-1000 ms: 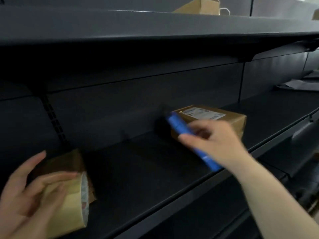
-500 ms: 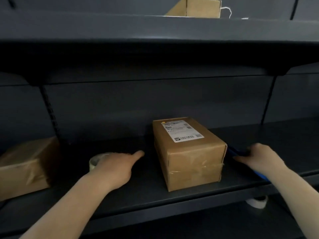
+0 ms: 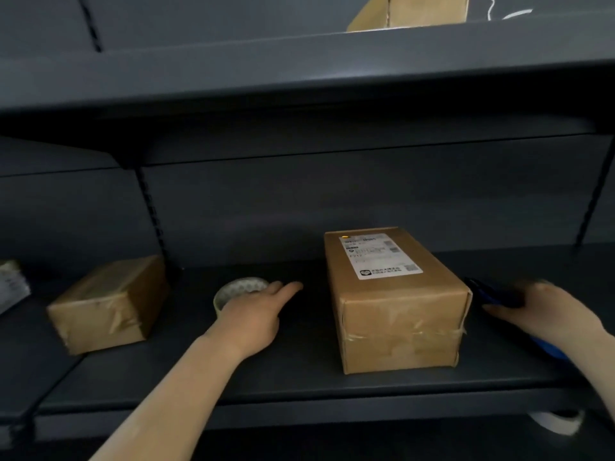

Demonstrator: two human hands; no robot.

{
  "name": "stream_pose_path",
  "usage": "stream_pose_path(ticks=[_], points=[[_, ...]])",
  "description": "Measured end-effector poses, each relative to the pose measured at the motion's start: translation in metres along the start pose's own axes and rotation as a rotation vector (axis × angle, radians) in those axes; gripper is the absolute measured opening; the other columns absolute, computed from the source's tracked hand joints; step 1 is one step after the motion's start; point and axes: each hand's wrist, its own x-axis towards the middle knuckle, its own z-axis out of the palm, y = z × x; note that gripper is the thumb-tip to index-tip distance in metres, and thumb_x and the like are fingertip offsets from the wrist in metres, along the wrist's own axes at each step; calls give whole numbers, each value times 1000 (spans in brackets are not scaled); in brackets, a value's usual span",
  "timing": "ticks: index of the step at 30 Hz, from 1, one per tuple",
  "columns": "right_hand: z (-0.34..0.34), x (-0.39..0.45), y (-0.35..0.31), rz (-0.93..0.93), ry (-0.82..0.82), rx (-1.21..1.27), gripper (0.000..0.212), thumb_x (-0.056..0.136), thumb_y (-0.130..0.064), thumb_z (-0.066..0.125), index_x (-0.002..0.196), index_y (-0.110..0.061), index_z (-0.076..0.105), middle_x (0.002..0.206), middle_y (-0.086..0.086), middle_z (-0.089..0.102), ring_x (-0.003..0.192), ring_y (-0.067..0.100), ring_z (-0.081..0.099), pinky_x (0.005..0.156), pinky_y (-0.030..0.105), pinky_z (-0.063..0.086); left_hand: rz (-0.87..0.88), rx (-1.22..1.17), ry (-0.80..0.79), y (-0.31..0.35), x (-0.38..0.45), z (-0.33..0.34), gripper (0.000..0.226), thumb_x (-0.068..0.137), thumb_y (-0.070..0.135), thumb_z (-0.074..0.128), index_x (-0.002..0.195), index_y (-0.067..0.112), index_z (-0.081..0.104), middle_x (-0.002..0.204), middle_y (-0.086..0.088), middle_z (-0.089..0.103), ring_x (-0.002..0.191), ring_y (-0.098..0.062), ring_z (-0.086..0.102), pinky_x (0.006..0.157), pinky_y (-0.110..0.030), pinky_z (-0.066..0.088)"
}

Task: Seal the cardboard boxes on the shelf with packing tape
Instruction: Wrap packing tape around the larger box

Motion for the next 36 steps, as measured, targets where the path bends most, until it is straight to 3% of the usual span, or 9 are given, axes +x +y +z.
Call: stream_pose_path(ticks=[6, 10, 13, 17, 20, 22, 26, 30, 36], points=[[3, 4, -3, -10, 165, 42, 76, 66, -64, 62, 124, -15, 55, 119, 12, 54, 105, 34, 53, 82, 46, 51, 24, -7, 193, -7, -6, 1, 62, 90, 15, 46, 144, 35, 22, 149, 5, 34, 127, -18, 44, 92, -35, 47], [-10, -32, -28, -227, 417, 329, 50, 78, -48, 59, 116, -15, 59, 119, 14, 55, 111, 35, 50, 86, 44, 46, 136, 74, 397, -10, -21, -2, 64, 72, 15, 70, 132, 26, 48, 122, 5, 62, 105, -20, 59, 76, -34, 52], [-17, -62, -48, -268, 250, 700, 37, 85, -47, 54, 115, -26, 59, 120, 5, 57, 108, 21, 50, 89, 40, 38, 192, 48, 590, -10, -34, 0, 58, 63, 11, 77, 118, 22, 60, 105, 6, 69, 99, -16, 60, 77, -31, 49], [-3, -90, -74, -22, -151, 1221, 91, 40, -87, 53, 117, -39, 57, 130, -3, 55, 123, 19, 46, 109, 45, 28, -83, -1048, 640, 38, -51, -3, 40, 82, 14, 65, 113, 36, 52, 112, 15, 59, 103, 1, 55, 89, -17, 45], [3, -108, -94, -96, -333, 1398, 54, 57, -76, 54, 98, -41, 58, 101, -12, 63, 106, 11, 53, 105, 34, 31, -241, -1611, 216, 76, -36, -2, 47, 76, 53, 60, 119, 46, 42, 127, 10, 52, 114, -7, 51, 97, -28, 41], [12, -114, -108, -156, -244, 1403, 29, 77, -58, 54, 95, -37, 61, 87, -17, 67, 91, 5, 58, 85, 25, 40, -214, -1717, 113, 90, -30, 2, 71, 69, 65, 59, 132, 42, 36, 130, 11, 51, 116, -7, 49, 99, -28, 39], [37, -128, -120, -543, 56, 1216, 76, 65, -53, 58, 137, -47, 34, 132, -32, 47, 124, -8, 42, 94, 10, 37, -216, -2011, 274, 92, -31, 7, 85, 59, 69, 67, 133, 34, 44, 121, 10, 64, 110, -7, 60, 92, -29, 44], [48, -130, -113, -831, 258, 875, 87, 70, -43, 58, 141, -54, 9, 153, -27, 10, 143, 2, 11, 111, 25, 23, -174, -2204, 403, 81, -39, 9, 70, 62, 63, 67, 120, 26, 54, 118, 0, 67, 109, -18, 62, 94, -44, 45], [48, -143, -112, -944, 260, 971, 91, 71, -65, 62, 146, -41, 16, 157, -14, 10, 145, 17, 11, 102, 40, 35, -54, -2178, 535, 82, -48, 13, 82, 35, 46, 90, 110, 30, 59, 109, -2, 70, 95, -16, 68, 67, -27, 56]])
